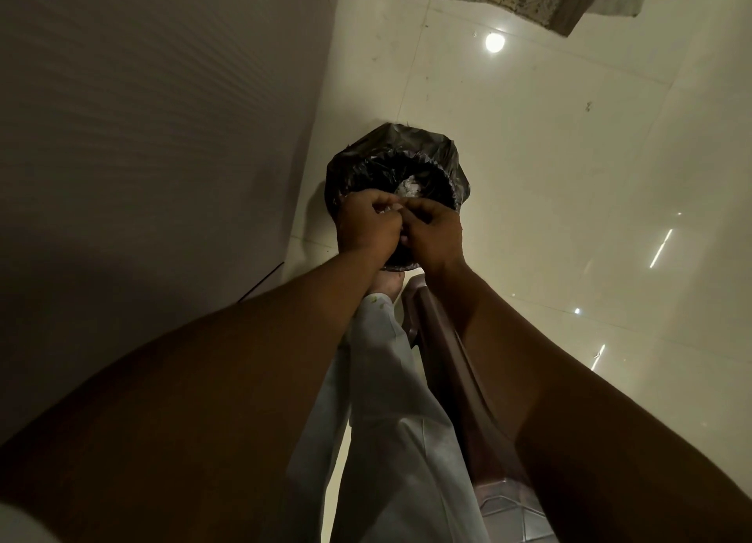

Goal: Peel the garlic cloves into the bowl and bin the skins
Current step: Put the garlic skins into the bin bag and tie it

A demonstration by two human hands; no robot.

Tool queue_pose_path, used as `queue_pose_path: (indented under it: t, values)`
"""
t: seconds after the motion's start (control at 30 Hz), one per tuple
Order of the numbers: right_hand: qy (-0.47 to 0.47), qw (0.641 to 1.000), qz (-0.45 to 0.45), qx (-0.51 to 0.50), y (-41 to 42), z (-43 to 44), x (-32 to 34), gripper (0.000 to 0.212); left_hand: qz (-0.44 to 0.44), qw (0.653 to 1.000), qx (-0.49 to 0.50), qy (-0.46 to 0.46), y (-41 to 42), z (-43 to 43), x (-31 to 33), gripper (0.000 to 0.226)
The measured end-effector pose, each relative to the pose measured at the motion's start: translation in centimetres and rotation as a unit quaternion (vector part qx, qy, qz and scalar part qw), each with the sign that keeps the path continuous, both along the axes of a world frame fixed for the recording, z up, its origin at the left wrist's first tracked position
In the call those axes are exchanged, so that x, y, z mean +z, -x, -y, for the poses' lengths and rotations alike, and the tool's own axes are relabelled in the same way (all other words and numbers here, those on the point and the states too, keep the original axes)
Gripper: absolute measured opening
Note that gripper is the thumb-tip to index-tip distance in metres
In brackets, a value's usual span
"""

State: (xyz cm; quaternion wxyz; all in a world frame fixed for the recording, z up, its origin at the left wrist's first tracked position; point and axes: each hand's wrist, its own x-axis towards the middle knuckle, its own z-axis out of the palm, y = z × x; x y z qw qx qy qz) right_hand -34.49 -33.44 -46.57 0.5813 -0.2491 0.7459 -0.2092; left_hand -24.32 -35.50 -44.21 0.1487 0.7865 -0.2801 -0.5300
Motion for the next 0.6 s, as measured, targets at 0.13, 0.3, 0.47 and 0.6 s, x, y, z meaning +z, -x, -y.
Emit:
queue_pose_path:
  t: [0.13, 0.3, 0.47, 0.6]
  values:
    - [-0.008, 0.999, -0.047, -0.014, 0.0, 0.3, -0.5, 0.011, -0.024, 0.998, 0.057, -0.019, 0.0, -0.2, 0.0, 0.024]
    - [-0.037, 0.993, -0.114, 0.006, 0.2, 0.3, -0.2, 0.016, 0.010, 0.997, 0.076, -0.031, -0.7, -0.9, 0.2, 0.036]
    - [-0.019, 0.998, -0.031, 0.058, -0.2, 0.8, 0.1, 0.024, 0.003, 0.996, 0.086, -0.030, -1.3, -1.2, 0.3, 0.039]
    - [0.026, 0.989, -0.040, 0.142, -0.7, 1.3, 0.2, 0.017, -0.027, 0.995, 0.092, -0.035, -1.3, -0.9, 0.2, 0.030]
